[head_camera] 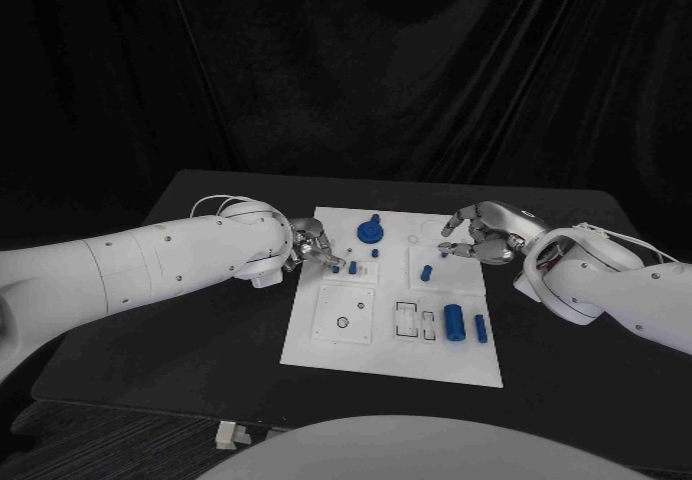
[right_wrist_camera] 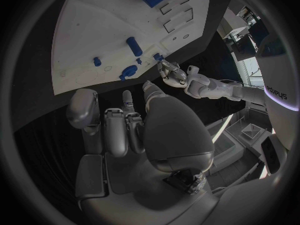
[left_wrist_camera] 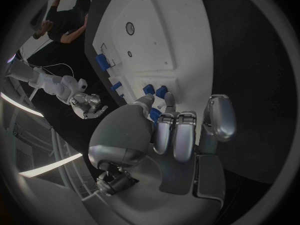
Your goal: Assemble the parts on the task board
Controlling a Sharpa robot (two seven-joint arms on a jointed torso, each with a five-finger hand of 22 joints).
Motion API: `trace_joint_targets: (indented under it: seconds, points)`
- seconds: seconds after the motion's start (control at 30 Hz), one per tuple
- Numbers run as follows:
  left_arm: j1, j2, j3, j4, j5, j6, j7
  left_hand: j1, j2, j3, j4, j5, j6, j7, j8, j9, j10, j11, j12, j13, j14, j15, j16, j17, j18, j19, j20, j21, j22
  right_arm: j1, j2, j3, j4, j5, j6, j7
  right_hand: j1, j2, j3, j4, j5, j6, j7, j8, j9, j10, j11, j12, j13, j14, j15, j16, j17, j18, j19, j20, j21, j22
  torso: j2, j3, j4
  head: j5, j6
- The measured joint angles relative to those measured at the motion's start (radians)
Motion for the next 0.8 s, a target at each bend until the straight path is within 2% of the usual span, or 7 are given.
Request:
trace_joint_targets:
  seconds: [0.2, 0.27, 0.43, 0.63, 0.7, 0.8]
  points:
    - [-0.001, 0.002, 0.000, 0.003, 0.000, 0.012, -0.005, 0.008, 0.000, 0.003, -0.009, 0.002, 0.000, 0.000, 0.000, 0.000, 0.000, 0.000, 0.000, 0.000, 0.000, 0.000, 0.000, 0.000, 0.000, 0.000, 0.000, 0.000, 0.000, 0.000, 0.000, 0.000, 0.000, 0.000, 0.000, 0.000, 0.000, 0.000, 0.000, 0.000, 0.000, 0.000, 0.000, 0.000, 0.000, 0.000, 0.000, 0.000, 0.000, 0.000, 0.000, 0.000, 0.000, 0.000, 0.000, 0.000, 0.000, 0.001, 0.000, 0.0003, 0.0006, -0.001, 0.000]
    - [-0.001, 0.002, 0.000, 0.003, 0.000, 0.015, -0.007, 0.012, -0.004, 0.004, -0.012, 0.007, 0.000, 0.000, 0.000, 0.000, 0.000, 0.000, 0.000, 0.000, 0.000, 0.000, 0.000, 0.000, 0.000, 0.000, 0.000, 0.000, 0.000, 0.000, 0.000, 0.000, 0.000, 0.000, 0.000, 0.000, 0.000, 0.000, 0.000, 0.000, 0.000, 0.000, 0.000, 0.000, 0.000, 0.000, 0.000, 0.000, 0.000, 0.000, 0.000, 0.000, 0.000, 0.000, 0.000, 0.000, 0.000, 0.001, 0.000, 0.0006, 0.0008, -0.001, 0.000]
    - [-0.002, 0.002, 0.000, 0.003, 0.000, 0.022, -0.010, 0.027, 0.004, 0.017, -0.025, 0.030, 0.000, 0.000, 0.000, 0.000, 0.000, 0.000, 0.000, 0.000, 0.000, 0.000, 0.000, 0.000, 0.000, -0.003, -0.003, 0.000, 0.000, 0.000, 0.001, 0.000, -0.001, 0.000, 0.000, 0.000, 0.000, 0.000, 0.000, 0.000, 0.000, 0.000, 0.000, 0.000, 0.000, 0.000, 0.000, 0.000, 0.000, 0.000, 0.000, 0.000, 0.000, 0.000, 0.000, 0.000, 0.000, 0.001, 0.000, 0.0007, 0.0011, -0.001, 0.000]
    - [-0.002, 0.006, 0.001, 0.000, 0.000, 0.025, -0.010, 0.046, 0.004, 0.063, -0.058, 0.101, 0.000, 0.000, -0.012, -0.001, 0.000, 0.000, -0.004, 0.000, 0.000, 0.000, 0.000, 0.000, 0.000, -0.004, -0.004, -0.005, 0.000, 0.000, 0.002, 0.000, -0.001, 0.000, 0.000, -0.001, 0.000, 0.000, 0.000, 0.000, 0.000, 0.000, 0.000, 0.000, 0.000, 0.000, 0.000, 0.000, 0.000, 0.000, 0.000, 0.000, 0.000, 0.000, 0.000, 0.000, 0.000, 0.000, 0.000, 0.0007, 0.0012, -0.001, 0.000]
    - [-0.002, 0.006, 0.001, 0.000, 0.000, 0.024, -0.007, 0.050, 0.000, 0.078, -0.060, 0.115, 0.000, 0.000, -0.012, -0.003, 0.000, 0.000, -0.004, 0.000, 0.000, 0.000, 0.000, 0.000, 0.000, -0.011, -0.003, -0.009, 0.000, 0.000, 0.002, 0.000, -0.001, 0.000, 0.000, -0.001, 0.000, 0.000, 0.000, 0.000, 0.000, 0.000, 0.000, 0.000, 0.000, 0.000, 0.000, 0.000, 0.000, 0.000, 0.000, 0.000, 0.000, 0.000, 0.000, 0.000, 0.000, 0.000, 0.000, 0.0007, 0.0012, -0.001, 0.000]
    - [-0.002, 0.007, 0.001, -0.001, 0.000, 0.021, -0.002, 0.050, 0.000, 0.084, -0.057, 0.117, 0.000, 0.000, -0.012, -0.003, 0.000, 0.000, -0.004, 0.000, 0.000, 0.000, 0.000, 0.000, 0.000, -0.011, -0.003, -0.009, 0.000, 0.000, 0.002, 0.000, -0.001, 0.000, 0.000, -0.001, 0.000, 0.000, 0.000, 0.000, 0.000, 0.000, 0.000, 0.000, 0.000, 0.000, 0.000, 0.000, 0.000, 0.000, 0.000, 0.000, 0.000, 0.000, 0.000, 0.000, 0.000, 0.000, 0.000, 0.0008, 0.0012, -0.002, 0.000]
